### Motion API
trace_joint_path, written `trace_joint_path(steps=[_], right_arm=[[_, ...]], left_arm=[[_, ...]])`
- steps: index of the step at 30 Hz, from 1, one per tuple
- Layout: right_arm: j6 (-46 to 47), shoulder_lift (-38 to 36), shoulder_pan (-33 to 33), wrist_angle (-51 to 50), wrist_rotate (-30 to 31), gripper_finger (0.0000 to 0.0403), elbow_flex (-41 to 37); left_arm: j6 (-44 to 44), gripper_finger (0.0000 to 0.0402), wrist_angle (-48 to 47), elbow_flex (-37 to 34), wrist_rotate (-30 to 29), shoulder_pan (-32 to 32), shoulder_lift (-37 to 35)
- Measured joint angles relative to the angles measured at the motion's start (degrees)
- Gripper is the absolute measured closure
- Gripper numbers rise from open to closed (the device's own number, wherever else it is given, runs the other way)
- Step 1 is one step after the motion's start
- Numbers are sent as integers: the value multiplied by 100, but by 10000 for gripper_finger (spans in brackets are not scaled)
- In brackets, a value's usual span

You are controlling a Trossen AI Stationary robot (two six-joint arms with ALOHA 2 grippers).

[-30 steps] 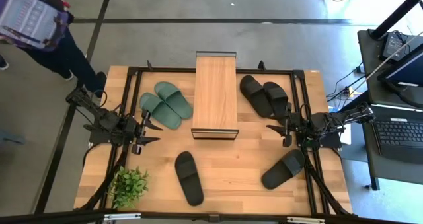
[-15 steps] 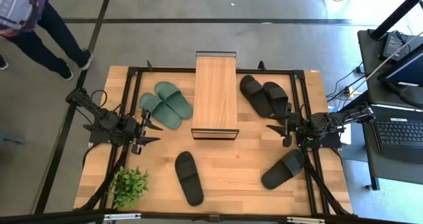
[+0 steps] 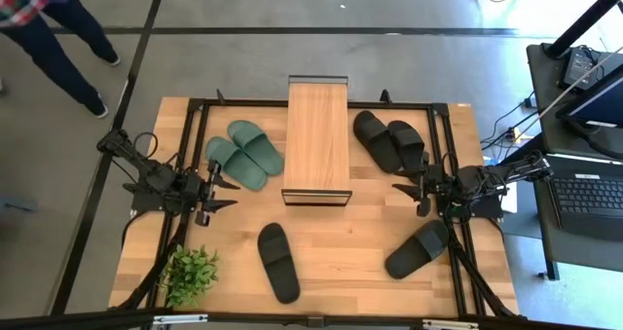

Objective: Pick and place slides into the shelf
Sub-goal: Put the black slide on the shelf

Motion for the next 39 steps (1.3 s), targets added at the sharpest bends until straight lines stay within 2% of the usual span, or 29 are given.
trace_joint_path(steps=[6,9,16,21,26,29,34,36,39], right_arm=[[-4,1,-1,55,1,228,0],[-18,1,-4,427,83,228,0],[30,244,-6,779,1538,228,156],[107,780,-6,534,1981,228,764],[-7,1761,-137,98,2395,228,1822],[-17,2447,-386,-549,2405,228,2663],[607,3442,-964,-2856,2391,228,4187],[927,3808,-1231,-3806,2225,228,4744],[1081,4273,-1651,-4956,1789,228,5392]], left_arm=[[381,233,0,1,-4,0,0],[752,233,0,1,-5,0,0],[1310,233,15,1,-7,0,0],[1839,233,244,1,-11,0,1],[1903,233,630,1,-15,0,1],[1902,233,783,1,-184,0,2],[1792,233,841,1,-1103,0,2],[1690,233,841,1,-1343,0,2],[1598,233,839,1,-1394,0,0]])
